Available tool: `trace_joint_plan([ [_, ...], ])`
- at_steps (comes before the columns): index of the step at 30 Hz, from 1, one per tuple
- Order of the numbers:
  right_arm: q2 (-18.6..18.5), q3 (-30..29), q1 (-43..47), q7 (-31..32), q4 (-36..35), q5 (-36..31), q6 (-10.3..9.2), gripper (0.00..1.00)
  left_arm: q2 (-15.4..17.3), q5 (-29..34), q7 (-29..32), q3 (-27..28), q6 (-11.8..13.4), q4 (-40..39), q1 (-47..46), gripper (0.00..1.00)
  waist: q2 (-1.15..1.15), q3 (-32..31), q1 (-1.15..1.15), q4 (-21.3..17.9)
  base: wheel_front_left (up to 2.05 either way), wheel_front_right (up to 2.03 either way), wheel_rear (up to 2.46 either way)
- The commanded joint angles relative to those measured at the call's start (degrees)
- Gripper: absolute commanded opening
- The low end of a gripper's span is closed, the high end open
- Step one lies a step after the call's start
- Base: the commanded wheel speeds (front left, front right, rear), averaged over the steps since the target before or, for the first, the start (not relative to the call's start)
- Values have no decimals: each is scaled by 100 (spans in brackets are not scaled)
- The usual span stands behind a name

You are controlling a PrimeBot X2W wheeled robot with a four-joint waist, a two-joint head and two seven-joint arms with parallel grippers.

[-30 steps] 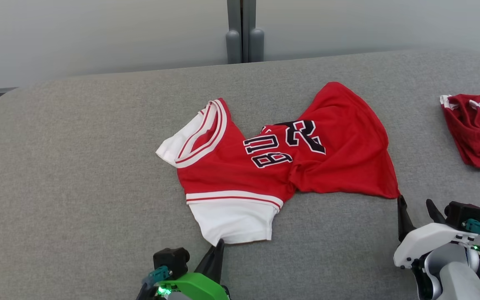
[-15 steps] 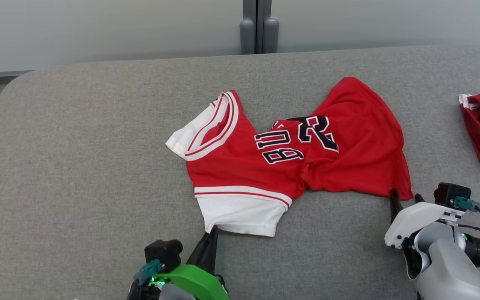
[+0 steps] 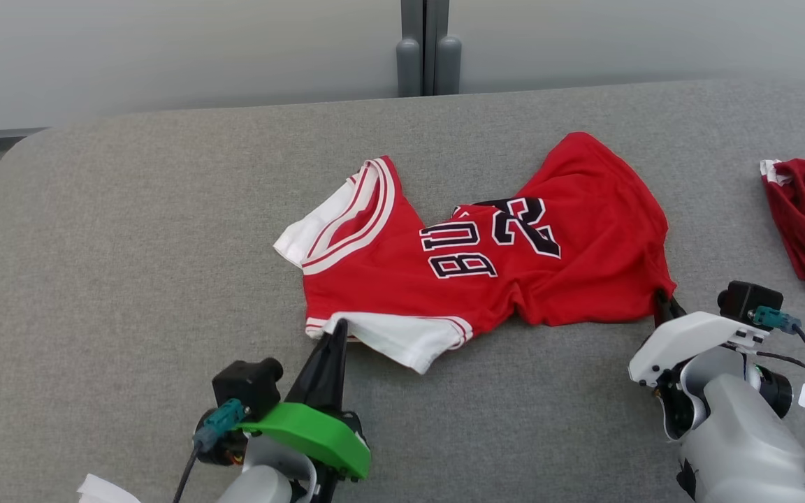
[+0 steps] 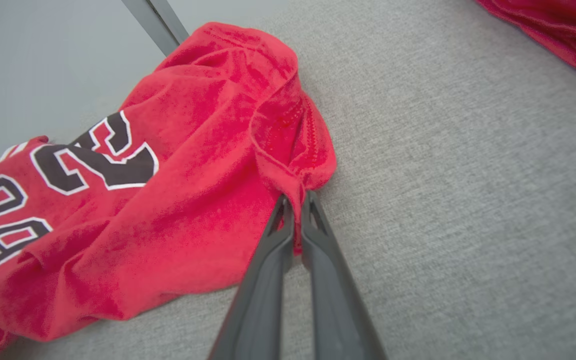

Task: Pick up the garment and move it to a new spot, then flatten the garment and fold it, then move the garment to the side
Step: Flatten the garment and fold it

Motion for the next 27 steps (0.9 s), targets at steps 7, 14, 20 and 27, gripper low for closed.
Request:
trace_joint_plan([
  [7, -14, 792, 244, -129, -958, 827, -1, 0, 367, 130, -53, 371, 151, -903, -301, 0, 0, -300, 0, -167, 0, 0, 0],
  [14, -212, 1167, 724, 90, -2811, 1305, -1, 0, 813, 120, 137, 800, 317, -2156, -610, 0, 0, -584, 0, -329, 0, 0, 0],
  [20, -331, 955, 1225, 480, -4993, 1292, -1, 0, 1283, 213, 391, 1293, 508, -3494, -1065, 0, 0, -681, 0, -481, 0, 0, 0],
  [27, -217, 421, 1744, 1171, -7561, 914, -1, 0, 1901, 566, 1050, 1602, 666, -4830, -1768, 0, 0, -673, 0, -623, 0, 0, 0],
])
